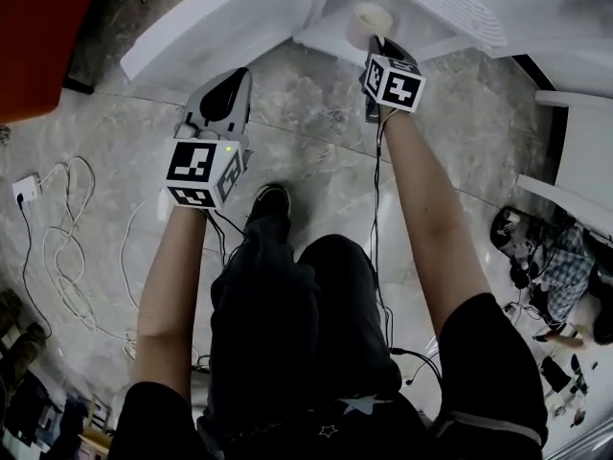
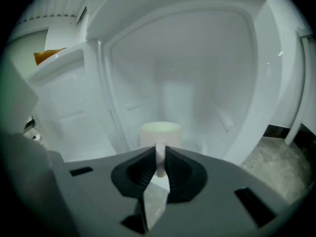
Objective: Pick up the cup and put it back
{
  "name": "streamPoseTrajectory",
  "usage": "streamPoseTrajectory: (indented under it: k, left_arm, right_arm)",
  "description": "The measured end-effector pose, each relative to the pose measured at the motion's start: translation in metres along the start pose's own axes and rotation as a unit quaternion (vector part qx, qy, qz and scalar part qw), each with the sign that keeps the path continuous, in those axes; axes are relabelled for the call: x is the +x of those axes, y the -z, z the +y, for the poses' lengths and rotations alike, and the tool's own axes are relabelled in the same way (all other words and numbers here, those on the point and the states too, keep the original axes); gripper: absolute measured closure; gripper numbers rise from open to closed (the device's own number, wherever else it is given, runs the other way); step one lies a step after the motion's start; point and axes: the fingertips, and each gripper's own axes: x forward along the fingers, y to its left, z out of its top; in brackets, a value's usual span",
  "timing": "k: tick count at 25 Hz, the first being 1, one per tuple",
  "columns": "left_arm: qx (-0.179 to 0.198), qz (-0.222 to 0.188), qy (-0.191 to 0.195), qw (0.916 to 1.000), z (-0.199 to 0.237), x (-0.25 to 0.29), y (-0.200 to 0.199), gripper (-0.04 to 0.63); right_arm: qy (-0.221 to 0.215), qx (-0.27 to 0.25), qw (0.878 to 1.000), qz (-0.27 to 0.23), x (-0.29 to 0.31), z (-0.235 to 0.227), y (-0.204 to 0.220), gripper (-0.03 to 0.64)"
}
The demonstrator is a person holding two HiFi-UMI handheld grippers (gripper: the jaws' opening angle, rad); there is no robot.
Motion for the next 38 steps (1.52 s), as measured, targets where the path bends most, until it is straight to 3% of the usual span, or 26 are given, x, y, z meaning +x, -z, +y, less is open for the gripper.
streamPoseTrajectory:
  k: [5,10,12,22,29,32,38]
  left_arm:
    - [0.002,0.015,-0.001,0.9999,-0.038,-0.07,-0.066,0.586]
    - [0.036,0.031,-0.008,0.9988,-0.085,-0.131,-0.124,0.586]
    - [0.041,0.037,-0.007,0.9984,-0.106,-0.153,-0.144,0.586]
    - [-0.02,0.017,-0.034,0.9991,-0.183,-0.242,-0.253,0.586]
    - [-0.043,0.005,-0.031,0.9986,-0.194,-0.276,-0.292,0.588]
    - [-0.058,0.0,-0.01,0.9983,-0.204,-0.289,-0.302,0.588]
    - [-0.042,0.006,0.032,0.9986,-0.223,-0.342,-0.318,0.588]
  right_arm:
    - [-0.044,-0.01,0.998,0.034,-0.089,0.053,-0.011,0.572]
    - [-0.088,0.005,0.996,0.028,-0.194,0.095,-0.055,0.572]
    - [-0.103,-0.017,0.994,0.021,-0.235,0.106,-0.075,0.572]
    - [-0.136,-0.135,0.981,-0.023,-0.402,0.115,-0.182,0.572]
    - [-0.126,-0.102,0.985,-0.054,-0.479,0.118,-0.215,0.572]
    - [-0.109,-0.095,0.988,-0.058,-0.513,0.117,-0.22,0.572]
    - [-0.067,-0.058,0.993,-0.076,-0.585,0.124,-0.224,0.574]
